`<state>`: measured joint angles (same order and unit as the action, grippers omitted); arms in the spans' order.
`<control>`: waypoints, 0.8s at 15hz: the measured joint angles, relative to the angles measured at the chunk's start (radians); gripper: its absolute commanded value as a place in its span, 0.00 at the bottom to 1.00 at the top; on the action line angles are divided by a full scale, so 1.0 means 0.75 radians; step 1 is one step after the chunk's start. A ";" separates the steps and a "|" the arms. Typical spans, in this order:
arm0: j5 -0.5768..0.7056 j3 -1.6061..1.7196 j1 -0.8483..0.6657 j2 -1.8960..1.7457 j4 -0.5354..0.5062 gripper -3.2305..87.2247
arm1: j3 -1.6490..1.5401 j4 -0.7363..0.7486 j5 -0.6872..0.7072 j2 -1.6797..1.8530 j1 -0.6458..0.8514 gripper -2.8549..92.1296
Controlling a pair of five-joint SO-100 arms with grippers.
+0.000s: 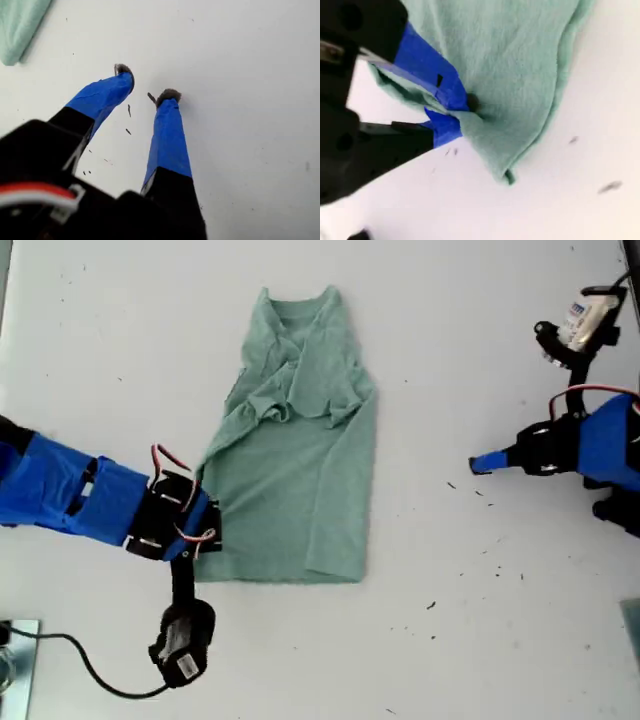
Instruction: Fold t shirt
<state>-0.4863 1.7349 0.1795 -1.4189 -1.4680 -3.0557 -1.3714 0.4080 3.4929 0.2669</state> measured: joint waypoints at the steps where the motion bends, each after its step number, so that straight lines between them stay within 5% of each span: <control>1: -0.033 0.016 0.004 -0.088 -0.108 0.03 | 0.000 0.000 0.000 0.000 0.000 0.17; 4: -0.012 -0.018 0.014 -0.319 -0.164 0.03 | 0.000 0.000 0.000 0.000 0.000 0.17; 9: 0.303 -0.814 -0.027 0.219 -0.170 0.03 | 0.000 0.000 0.000 0.000 0.000 0.17; 10: 0.362 -0.929 -0.049 0.319 -0.153 0.08 | 0.000 0.000 0.000 0.000 0.000 0.17; 11: 0.407 -0.976 -0.084 0.423 -0.149 0.28 | 0.000 0.000 0.000 0.000 0.000 0.16; 12: 0.456 -1.008 -0.127 0.540 -0.119 0.33 | 0.000 0.000 0.000 0.000 0.000 0.16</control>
<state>-0.1442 0.9787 0.0844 -1.0140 -1.5570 -3.0557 -1.3714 0.4080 3.4929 0.2669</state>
